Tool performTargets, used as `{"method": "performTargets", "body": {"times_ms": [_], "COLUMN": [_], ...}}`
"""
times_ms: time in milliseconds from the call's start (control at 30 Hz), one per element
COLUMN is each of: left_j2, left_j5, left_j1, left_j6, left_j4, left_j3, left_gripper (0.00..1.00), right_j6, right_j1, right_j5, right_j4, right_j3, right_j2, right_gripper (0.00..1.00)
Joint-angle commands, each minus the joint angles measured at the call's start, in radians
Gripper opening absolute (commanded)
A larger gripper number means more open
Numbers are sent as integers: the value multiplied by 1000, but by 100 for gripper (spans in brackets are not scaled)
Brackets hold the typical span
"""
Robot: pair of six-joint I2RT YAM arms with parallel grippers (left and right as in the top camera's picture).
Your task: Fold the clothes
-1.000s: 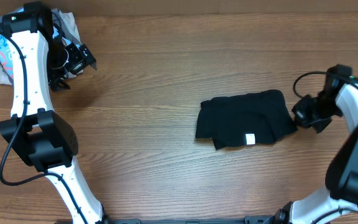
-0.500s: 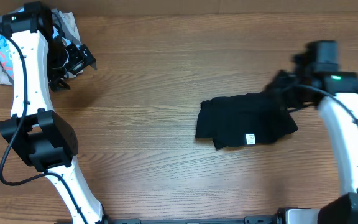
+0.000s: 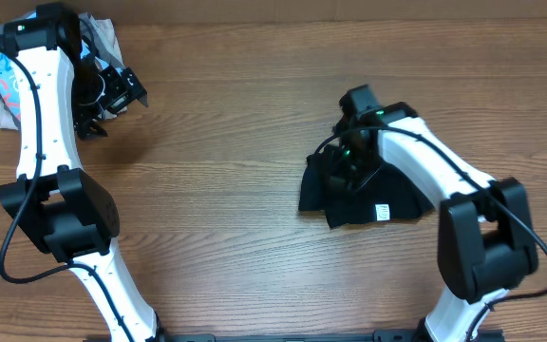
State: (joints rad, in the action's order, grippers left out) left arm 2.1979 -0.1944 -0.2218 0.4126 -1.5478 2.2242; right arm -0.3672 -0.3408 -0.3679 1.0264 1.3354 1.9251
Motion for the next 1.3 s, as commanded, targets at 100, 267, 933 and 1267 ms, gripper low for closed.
{"method": "performTargets", "body": {"times_ms": [100,267,933,1267], "left_j2": [0,0,0,2], "left_j5": [-9,-9,-162,-272], "left_j1": [8,8,45,303], "left_j6": [-16,-16,-209,-331], "left_j4": [1,1,9,221], "left_j3": [21,21,20,-92], "left_gripper": [100,100,100,100], "right_j6": [-7,-6,-158,-162], "right_j1": [-19,-19,37,101], "right_j5": [15,36,393,391], "right_j4": [111,132,232,223], "right_j3": [-22,-104,6,18], "right_j2": [24,24,-451,-560], "right_gripper": [4,4,100,100]}}
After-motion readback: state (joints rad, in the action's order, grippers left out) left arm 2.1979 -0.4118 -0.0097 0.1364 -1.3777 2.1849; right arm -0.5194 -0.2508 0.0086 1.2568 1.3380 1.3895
